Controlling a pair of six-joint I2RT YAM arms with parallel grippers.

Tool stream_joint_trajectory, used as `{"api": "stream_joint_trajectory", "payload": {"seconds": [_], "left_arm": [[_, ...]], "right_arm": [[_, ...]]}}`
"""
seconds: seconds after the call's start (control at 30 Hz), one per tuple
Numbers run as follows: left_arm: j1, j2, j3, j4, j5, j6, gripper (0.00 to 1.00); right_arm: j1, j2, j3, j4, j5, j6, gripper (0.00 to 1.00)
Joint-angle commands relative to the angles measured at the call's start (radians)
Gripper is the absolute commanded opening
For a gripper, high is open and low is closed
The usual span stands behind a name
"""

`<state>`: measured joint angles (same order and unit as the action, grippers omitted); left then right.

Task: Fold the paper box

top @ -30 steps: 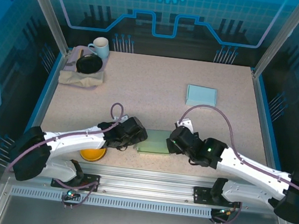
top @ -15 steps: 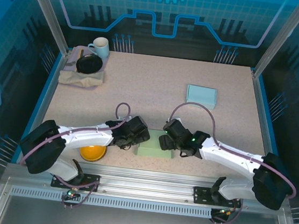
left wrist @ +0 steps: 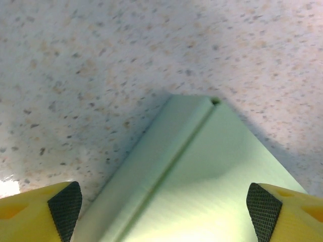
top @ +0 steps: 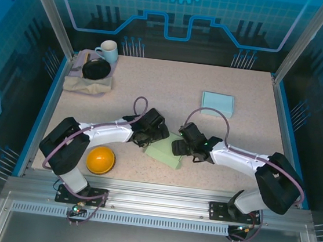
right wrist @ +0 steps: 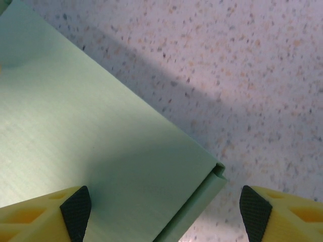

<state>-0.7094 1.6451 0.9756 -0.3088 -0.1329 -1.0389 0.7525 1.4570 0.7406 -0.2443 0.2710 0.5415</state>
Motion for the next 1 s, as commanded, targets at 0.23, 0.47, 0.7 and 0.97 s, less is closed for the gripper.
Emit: {"api": "stream_joint_trajectory", "payload": {"seconds": [0.23,0.47,0.7,0.97], "left_arm": [[0.011,-0.039,0.081,-0.145,0.033,0.140,0.95],[0.019,-0.005,0.057,-0.102,0.130,0.111,0.96],[0.006,0.012,0.128,-0.214,0.128,0.044,0.95],[-0.024,0.035,0.129,-0.273,0.079,0.087,0.97]], "right_arm": [[-0.099,0.048,0.017,0.053,-0.065,-0.066,0.80],[-0.111,0.045,0.015,0.056,-0.096,-0.081,0.79],[-0.117,0.045,0.003,0.056,-0.096,-0.077,0.79],[-0.124,0.049,-0.006,0.056,-0.096,-0.068,0.79]]}}
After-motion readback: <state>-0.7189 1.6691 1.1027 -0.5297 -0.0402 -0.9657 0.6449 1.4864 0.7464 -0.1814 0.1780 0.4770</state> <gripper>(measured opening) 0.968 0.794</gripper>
